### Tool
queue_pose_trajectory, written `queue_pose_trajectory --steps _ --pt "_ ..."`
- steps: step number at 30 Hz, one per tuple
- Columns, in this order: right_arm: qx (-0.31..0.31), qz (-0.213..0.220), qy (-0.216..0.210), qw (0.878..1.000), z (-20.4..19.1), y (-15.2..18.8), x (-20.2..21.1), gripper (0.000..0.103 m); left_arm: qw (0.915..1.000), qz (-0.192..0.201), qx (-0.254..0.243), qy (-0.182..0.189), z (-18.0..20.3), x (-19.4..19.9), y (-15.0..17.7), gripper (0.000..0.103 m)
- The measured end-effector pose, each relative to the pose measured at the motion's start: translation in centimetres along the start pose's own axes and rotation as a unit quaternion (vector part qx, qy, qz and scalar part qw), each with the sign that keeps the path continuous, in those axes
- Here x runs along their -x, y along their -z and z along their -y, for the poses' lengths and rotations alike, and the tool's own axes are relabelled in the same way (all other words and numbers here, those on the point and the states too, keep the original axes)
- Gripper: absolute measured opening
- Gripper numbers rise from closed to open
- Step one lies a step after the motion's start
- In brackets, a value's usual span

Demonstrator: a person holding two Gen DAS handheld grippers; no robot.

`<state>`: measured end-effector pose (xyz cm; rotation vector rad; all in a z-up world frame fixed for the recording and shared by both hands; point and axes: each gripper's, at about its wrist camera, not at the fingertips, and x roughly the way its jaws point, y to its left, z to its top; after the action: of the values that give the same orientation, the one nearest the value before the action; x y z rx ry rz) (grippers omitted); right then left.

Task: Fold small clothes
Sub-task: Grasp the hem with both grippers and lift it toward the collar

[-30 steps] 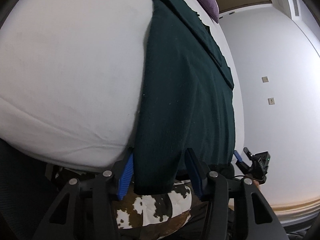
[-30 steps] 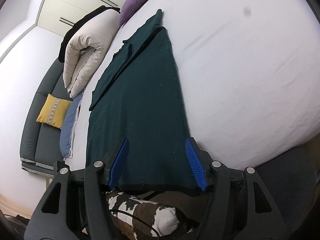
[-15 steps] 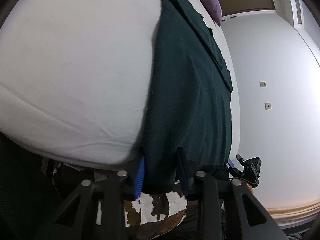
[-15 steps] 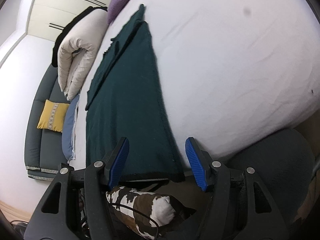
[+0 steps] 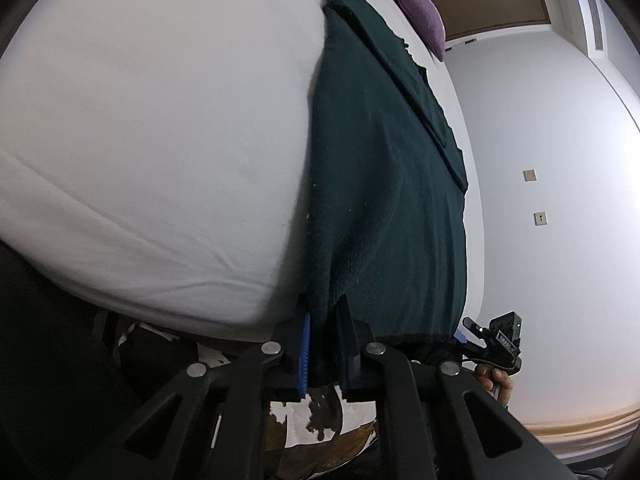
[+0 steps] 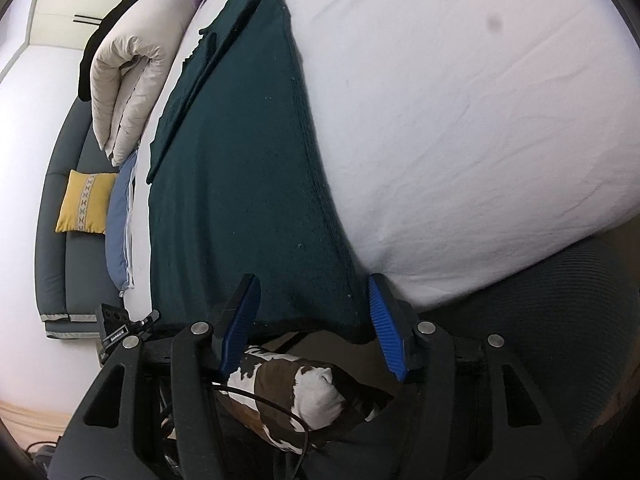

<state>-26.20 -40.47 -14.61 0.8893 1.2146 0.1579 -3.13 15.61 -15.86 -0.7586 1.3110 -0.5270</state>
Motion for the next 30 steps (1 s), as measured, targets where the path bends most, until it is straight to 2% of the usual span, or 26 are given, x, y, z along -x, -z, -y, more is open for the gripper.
queue_pose_trajectory --steps 5,8,10,15,25,30 --pt "-0.010 0.001 -0.023 1.000 0.3 0.2 -0.6 0.050 1.0000 0.007 0.001 0.003 -0.5 0.8 0.1 0.012" --pt "-0.017 0.002 -0.028 0.999 0.7 0.4 -0.8 0.037 0.9998 0.016 0.006 0.004 -0.7 1.3 0.2 0.012" --pt "-0.020 0.003 -0.027 0.999 1.3 0.6 -0.8 0.025 0.9996 0.024 0.010 0.007 -1.1 1.9 0.2 0.012" --pt "-0.030 0.020 -0.037 0.999 2.4 1.0 -0.2 0.009 0.9995 0.030 0.011 0.006 -1.1 2.2 0.5 0.011" --pt "-0.029 0.095 -0.062 0.993 2.5 1.2 3.6 0.006 0.9979 0.052 0.027 0.027 -1.7 3.5 0.8 0.011" --pt "-0.014 0.090 -0.049 0.995 1.9 0.8 3.8 0.006 0.9978 0.052 0.028 0.030 -1.6 3.8 0.9 0.011"
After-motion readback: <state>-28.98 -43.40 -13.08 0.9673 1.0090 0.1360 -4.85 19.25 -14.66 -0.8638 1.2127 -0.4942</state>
